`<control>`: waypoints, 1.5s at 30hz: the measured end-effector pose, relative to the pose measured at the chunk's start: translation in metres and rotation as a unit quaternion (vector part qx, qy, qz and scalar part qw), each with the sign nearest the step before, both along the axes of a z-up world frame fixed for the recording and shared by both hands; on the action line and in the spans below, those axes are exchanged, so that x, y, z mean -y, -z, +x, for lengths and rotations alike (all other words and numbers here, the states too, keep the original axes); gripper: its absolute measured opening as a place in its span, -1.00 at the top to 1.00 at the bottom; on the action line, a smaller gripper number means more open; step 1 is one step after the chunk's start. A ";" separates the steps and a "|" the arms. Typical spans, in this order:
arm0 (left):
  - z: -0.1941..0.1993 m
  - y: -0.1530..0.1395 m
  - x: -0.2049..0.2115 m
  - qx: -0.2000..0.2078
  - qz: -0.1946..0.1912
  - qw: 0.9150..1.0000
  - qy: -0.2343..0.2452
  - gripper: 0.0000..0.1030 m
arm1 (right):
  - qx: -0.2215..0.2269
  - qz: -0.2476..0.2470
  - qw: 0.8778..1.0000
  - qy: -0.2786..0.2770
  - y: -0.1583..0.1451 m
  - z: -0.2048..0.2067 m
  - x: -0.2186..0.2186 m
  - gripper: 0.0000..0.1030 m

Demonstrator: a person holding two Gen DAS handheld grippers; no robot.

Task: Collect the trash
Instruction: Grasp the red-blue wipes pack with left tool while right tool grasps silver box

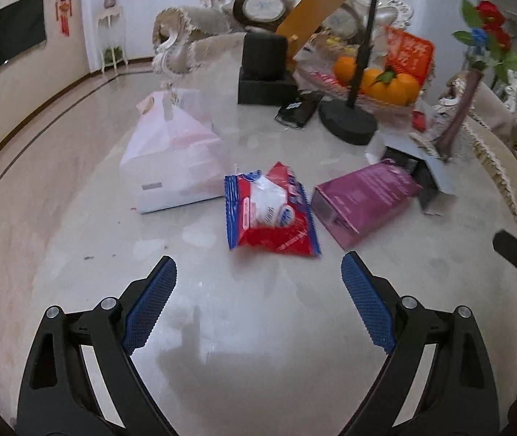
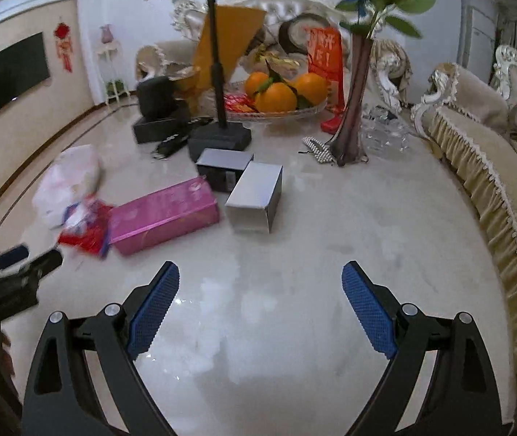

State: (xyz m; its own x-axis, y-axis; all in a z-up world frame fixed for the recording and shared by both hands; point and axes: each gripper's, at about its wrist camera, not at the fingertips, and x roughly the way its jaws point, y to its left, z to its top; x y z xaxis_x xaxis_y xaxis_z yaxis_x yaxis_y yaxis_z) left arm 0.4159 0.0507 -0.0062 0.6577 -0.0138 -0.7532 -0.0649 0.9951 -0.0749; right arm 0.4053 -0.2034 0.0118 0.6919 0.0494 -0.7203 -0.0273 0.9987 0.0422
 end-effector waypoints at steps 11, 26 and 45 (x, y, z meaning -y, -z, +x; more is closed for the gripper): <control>0.042 0.017 -0.009 -0.014 -0.003 1.000 -0.017 -0.74 | -0.033 -0.007 0.998 0.046 0.030 0.081 -0.005 -0.69; 0.068 0.027 0.001 -0.025 -0.002 0.999 -0.045 -0.74 | -0.047 -0.019 0.998 0.029 0.046 0.097 0.007 -0.68; 0.036 0.004 0.001 -0.005 -0.010 1.000 0.002 0.19 | -0.055 0.003 0.998 0.003 0.022 0.060 0.017 0.22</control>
State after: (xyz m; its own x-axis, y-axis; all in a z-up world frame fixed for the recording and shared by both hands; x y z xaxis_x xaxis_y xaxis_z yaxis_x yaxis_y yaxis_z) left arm 0.4523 0.0500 -0.0106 0.6505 -0.0319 -0.7588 -0.0608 0.9937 -0.0939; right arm 0.4650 -0.2204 -0.0106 0.6083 0.0513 -0.7921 -0.0171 0.9985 0.0516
